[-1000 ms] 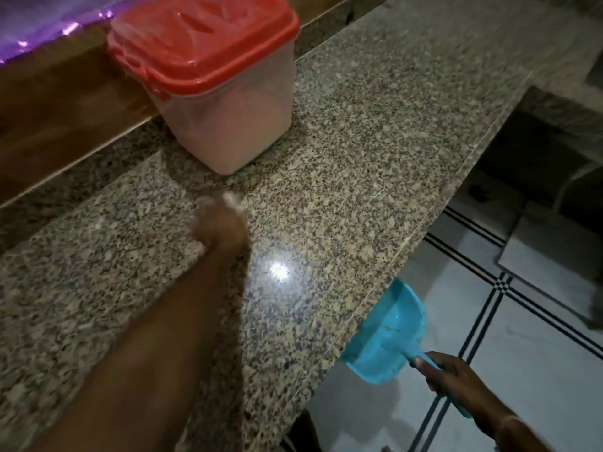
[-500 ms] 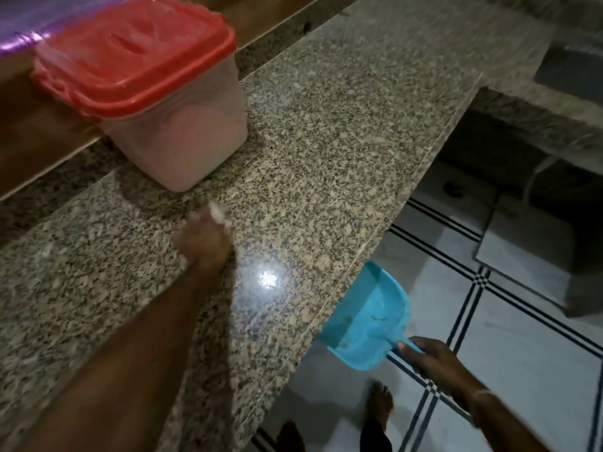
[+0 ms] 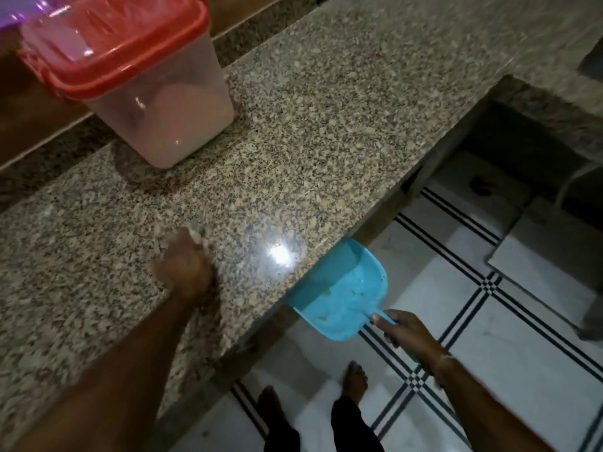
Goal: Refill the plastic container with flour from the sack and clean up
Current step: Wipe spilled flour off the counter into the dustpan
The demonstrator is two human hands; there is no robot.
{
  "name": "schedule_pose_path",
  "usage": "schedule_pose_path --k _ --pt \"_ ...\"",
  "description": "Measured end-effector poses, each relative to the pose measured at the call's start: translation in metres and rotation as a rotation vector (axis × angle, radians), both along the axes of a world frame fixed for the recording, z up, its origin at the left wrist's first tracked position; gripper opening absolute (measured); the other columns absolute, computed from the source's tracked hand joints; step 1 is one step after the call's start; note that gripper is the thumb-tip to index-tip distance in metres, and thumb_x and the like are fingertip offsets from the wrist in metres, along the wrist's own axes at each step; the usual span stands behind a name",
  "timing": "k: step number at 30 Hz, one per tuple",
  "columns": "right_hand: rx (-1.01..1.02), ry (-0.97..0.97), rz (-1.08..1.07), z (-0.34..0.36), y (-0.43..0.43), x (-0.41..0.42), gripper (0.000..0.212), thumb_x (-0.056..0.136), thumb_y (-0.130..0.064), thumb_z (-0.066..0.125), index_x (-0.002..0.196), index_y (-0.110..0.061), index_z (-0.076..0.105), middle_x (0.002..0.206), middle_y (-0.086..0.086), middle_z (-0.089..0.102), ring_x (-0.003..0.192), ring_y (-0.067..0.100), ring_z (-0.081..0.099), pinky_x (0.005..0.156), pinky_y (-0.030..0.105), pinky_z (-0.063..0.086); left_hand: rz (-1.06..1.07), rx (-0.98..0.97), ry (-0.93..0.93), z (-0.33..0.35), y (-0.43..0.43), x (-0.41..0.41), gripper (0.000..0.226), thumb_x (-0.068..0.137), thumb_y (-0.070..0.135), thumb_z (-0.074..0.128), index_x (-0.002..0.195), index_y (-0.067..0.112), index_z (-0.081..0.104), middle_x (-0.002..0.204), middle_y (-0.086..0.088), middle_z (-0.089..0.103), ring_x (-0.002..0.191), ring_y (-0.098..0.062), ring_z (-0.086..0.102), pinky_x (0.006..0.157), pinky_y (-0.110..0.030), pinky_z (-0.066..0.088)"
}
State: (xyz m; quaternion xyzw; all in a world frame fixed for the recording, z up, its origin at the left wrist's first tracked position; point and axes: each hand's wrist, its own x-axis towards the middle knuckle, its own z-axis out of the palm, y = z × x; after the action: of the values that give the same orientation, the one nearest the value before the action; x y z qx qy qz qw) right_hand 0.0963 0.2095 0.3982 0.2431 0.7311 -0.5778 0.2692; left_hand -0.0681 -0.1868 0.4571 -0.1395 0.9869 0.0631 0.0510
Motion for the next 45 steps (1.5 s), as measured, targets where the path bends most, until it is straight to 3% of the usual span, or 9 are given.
schedule_pose_path --k 3,7,11,14,23,30,34,37,45 --pt "-0.002 -0.005 0.022 -0.005 0.009 -0.005 0.04 0.095 -0.047 0.071 0.086 -0.008 0.074 0.063 -0.006 0.055 0.059 0.009 0.051 0.063 0.028 0.041 -0.012 0.032 0.159 0.012 0.077 0.005 0.026 0.101 0.03 0.05 0.122 0.015 0.057 0.104 -0.009 0.067 0.084 -0.028 0.067 0.077 -0.041 0.054" --pt "-0.016 -0.006 0.078 -0.009 0.017 -0.012 0.035 0.094 -0.049 0.072 0.084 -0.016 0.076 0.061 -0.01 0.057 0.058 0.006 0.052 0.059 0.023 0.043 -0.193 0.126 0.125 0.016 0.149 -0.011 0.031 0.101 0.026 0.053 0.131 0.023 0.051 0.11 -0.003 0.065 0.093 -0.024 0.066 0.089 -0.047 0.052" --pt "-0.029 0.009 0.072 0.001 0.021 -0.013 0.027 0.096 -0.045 0.071 0.078 -0.025 0.074 0.06 -0.013 0.059 0.056 0.001 0.053 0.057 0.019 0.044 0.118 0.1 0.162 0.023 0.097 0.008 0.024 0.099 0.022 0.062 0.121 0.018 0.053 0.101 -0.005 0.069 0.078 -0.017 0.061 0.083 -0.039 0.052" --pt "-0.024 0.009 0.082 0.004 0.026 -0.018 0.027 0.098 -0.04 0.07 0.074 -0.026 0.07 0.057 -0.014 0.059 0.052 0.0 0.052 0.052 0.013 0.043 0.312 0.023 0.124 0.024 0.024 0.061 0.022 0.101 0.016 0.053 0.121 0.006 0.053 0.107 -0.021 0.066 0.091 -0.038 0.065 0.083 -0.052 0.054" --pt "-0.046 -0.006 0.151 -0.008 0.017 -0.024 0.037 0.097 -0.045 0.069 0.064 -0.029 0.068 0.058 -0.007 0.057 0.054 0.005 0.051 0.06 0.028 0.042 0.237 -0.046 -0.082 0.02 0.059 0.119 0.02 0.101 0.022 0.055 0.117 0.011 0.052 0.096 -0.009 0.068 0.069 -0.023 0.058 0.059 -0.033 0.039" --pt "-0.057 -0.004 0.135 -0.004 0.007 -0.018 0.028 0.096 -0.044 0.07 0.073 -0.029 0.074 0.061 -0.01 0.054 0.057 0.006 0.051 0.054 0.019 0.041 0.079 0.193 0.072 0.023 0.144 0.061 0.026 0.102 0.024 0.041 0.117 0.008 0.055 0.105 -0.016 0.067 0.093 -0.036 0.067 0.077 -0.04 0.048" --pt "-0.039 0.003 0.116 0.001 0.014 -0.011 0.034 0.1 -0.034 0.068 0.094 -0.001 0.074 0.065 0.001 0.055 0.063 0.016 0.049 0.06 0.029 0.039 -0.061 0.249 0.101 0.015 0.2 0.012 0.025 0.107 0.023 0.04 0.126 0.01 0.051 0.113 -0.014 0.066 0.093 -0.038 0.068 0.071 -0.039 0.043" --pt "-0.01 0.007 0.091 0.012 0.018 -0.01 0.03 0.1 -0.034 0.068 0.089 -0.007 0.075 0.065 -0.001 0.055 0.063 0.013 0.05 0.062 0.027 0.04 -0.12 0.26 0.043 0.015 0.215 -0.008 0.034 0.105 0.023 0.045 0.135 0.008 0.047 0.121 -0.015 0.066 0.1 -0.038 0.068 0.071 -0.038 0.041" --pt "-0.017 0.012 -0.007 0.02 0.042 -0.015 0.032 0.099 -0.036 0.069 0.099 -0.004 0.076 0.069 0.0 0.055 0.067 0.015 0.051 0.062 0.028 0.042 0.213 0.187 0.079 0.015 0.092 0.0 0.039 0.103 0.027 0.052 0.134 0.003 0.048 0.123 -0.024 0.064 0.108 -0.043 0.065 0.088 -0.05 0.052"
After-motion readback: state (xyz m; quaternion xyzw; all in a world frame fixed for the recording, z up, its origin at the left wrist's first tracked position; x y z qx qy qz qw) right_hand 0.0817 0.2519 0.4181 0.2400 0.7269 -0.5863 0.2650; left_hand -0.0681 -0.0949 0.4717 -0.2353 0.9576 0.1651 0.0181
